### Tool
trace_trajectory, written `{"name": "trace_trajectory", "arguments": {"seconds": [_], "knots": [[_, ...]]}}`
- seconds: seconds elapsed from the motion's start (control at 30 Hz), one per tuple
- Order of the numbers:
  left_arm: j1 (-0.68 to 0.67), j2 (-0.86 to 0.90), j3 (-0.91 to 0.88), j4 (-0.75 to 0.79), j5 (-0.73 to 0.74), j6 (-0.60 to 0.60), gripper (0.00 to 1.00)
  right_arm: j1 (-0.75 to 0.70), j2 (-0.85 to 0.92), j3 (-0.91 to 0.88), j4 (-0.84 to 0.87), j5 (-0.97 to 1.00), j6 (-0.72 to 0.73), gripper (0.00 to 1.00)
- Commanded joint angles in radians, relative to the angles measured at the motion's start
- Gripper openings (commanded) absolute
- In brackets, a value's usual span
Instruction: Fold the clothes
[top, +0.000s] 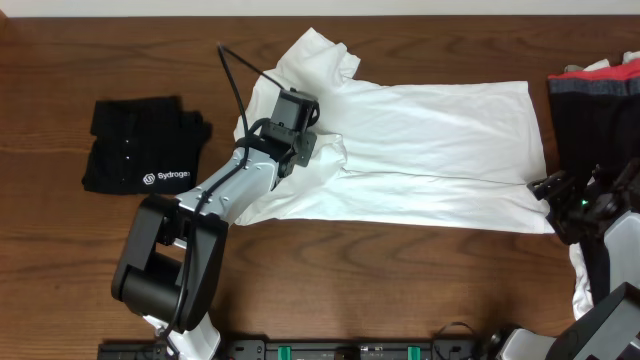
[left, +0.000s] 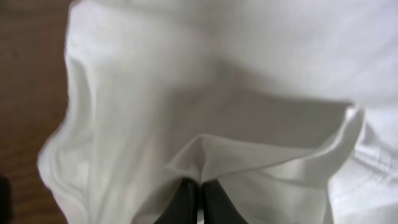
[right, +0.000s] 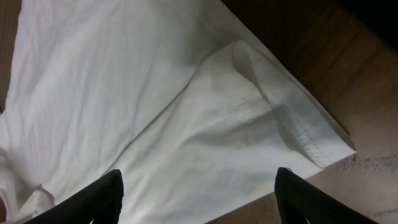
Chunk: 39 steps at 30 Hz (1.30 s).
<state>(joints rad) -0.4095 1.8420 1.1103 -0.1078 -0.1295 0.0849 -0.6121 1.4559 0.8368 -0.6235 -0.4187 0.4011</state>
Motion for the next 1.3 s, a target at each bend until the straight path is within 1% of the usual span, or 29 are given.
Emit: {"name": "trace_trajectory", "arguments": {"seconds": [0.0, 0.13, 0.17, 0.2, 0.27, 0.3, 0.33, 0.4, 0.53, 0.57, 0.6, 0.67, 0.7, 0.8, 0.93, 1.13, 1.27], "knots": [[0.002, -0.013, 0.020, 0.027, -0.021, 0.046, 0.06, 0.006, 0.003, 0.018, 0.003, -0.004, -0.013, 0.76], [0.002, 0.003, 0.020, 0.036, -0.021, 0.054, 0.06, 0.006, 0.003, 0.018, 0.003, -0.004, -0.013, 0.77], [0.004, 0.008, 0.020, 0.036, -0.021, 0.053, 0.08, 0.006, 0.003, 0.018, 0.003, -0.004, -0.013, 0.77], [0.007, 0.012, 0.020, 0.036, -0.021, 0.053, 0.15, 0.006, 0.003, 0.018, 0.003, -0.004, -0.013, 0.77], [0.018, 0.017, 0.020, 0.035, -0.022, 0.053, 0.33, 0.006, 0.003, 0.018, 0.003, -0.004, -0.013, 0.77], [0.026, 0.017, 0.020, 0.035, -0.022, 0.053, 0.44, 0.006, 0.003, 0.018, 0.003, -0.004, -0.013, 0.77], [0.033, 0.017, 0.020, 0.035, -0.022, 0.052, 0.51, 0.006, 0.003, 0.018, 0.003, -0.004, -0.013, 0.76], [0.050, 0.013, 0.020, 0.029, -0.021, 0.039, 0.58, 0.006, 0.003, 0.018, 0.003, -0.005, -0.013, 0.77], [0.060, -0.021, 0.020, -0.063, -0.017, -0.008, 0.59, 0.006, 0.003, 0.018, 0.003, -0.004, -0.013, 0.77], [0.057, -0.031, 0.020, -0.092, -0.003, -0.012, 0.59, 0.006, 0.003, 0.018, 0.004, -0.004, -0.013, 0.77], [0.053, -0.045, 0.020, -0.128, 0.037, -0.012, 0.50, 0.006, 0.003, 0.018, 0.006, -0.004, -0.013, 0.77], [0.039, -0.067, 0.020, -0.199, 0.142, -0.013, 0.11, 0.006, 0.003, 0.018, 0.006, -0.004, -0.013, 0.76], [0.029, -0.072, 0.020, -0.232, 0.180, -0.013, 0.06, 0.006, 0.003, 0.018, 0.006, -0.004, -0.013, 0.77], [-0.002, -0.063, 0.013, -0.287, 0.190, -0.027, 0.06, 0.006, 0.003, 0.018, 0.006, -0.004, -0.013, 0.77], [-0.041, -0.028, -0.016, -0.276, 0.190, -0.042, 0.06, 0.006, 0.003, 0.018, 0.006, -0.004, -0.013, 0.77], [-0.051, 0.047, -0.029, -0.177, 0.183, -0.037, 0.06, 0.006, 0.003, 0.018, 0.002, -0.005, -0.013, 0.77], [-0.050, 0.090, -0.029, -0.077, 0.112, -0.033, 0.06, 0.006, 0.003, 0.018, -0.002, -0.005, -0.013, 0.77]]}}
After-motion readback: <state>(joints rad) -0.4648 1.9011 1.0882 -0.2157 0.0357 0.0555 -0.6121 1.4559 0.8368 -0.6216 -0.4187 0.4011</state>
